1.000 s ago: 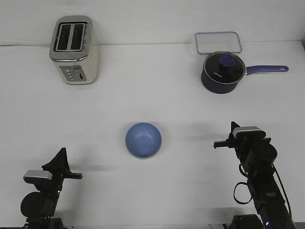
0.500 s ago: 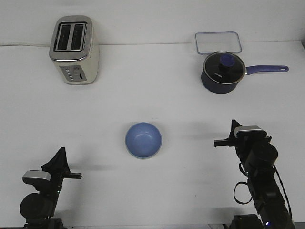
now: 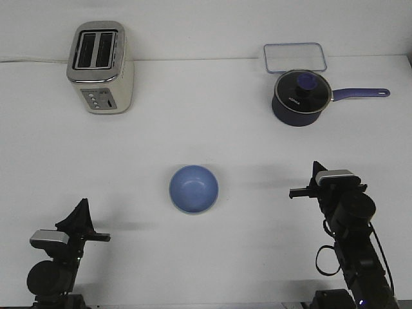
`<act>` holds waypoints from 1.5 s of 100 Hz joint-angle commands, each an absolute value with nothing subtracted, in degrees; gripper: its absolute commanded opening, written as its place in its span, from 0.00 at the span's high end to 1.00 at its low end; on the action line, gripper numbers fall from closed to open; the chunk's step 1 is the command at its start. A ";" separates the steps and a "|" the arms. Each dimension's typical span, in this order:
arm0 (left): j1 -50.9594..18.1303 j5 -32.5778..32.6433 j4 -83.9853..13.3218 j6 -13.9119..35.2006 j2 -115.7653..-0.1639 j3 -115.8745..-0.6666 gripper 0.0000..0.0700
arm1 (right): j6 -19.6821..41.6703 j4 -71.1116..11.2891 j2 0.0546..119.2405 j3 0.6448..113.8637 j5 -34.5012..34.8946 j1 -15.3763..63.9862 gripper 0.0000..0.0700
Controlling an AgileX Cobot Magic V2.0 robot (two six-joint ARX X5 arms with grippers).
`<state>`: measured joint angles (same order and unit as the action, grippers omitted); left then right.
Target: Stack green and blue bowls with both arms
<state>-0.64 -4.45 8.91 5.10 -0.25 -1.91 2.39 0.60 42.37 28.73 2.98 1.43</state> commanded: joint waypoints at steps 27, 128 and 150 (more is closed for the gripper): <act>-0.60 -4.29 9.43 5.23 -0.19 -0.80 0.98 | 2.74 4.75 29.02 23.99 2.92 0.97 1.00; -0.62 -4.29 9.08 5.23 -0.19 -0.82 0.98 | 3.01 6.92 0.05 0.73 3.14 -2.22 1.00; -0.62 -4.29 9.08 5.23 -0.19 -0.82 0.98 | 2.98 7.49 0.05 0.73 3.09 -2.22 1.00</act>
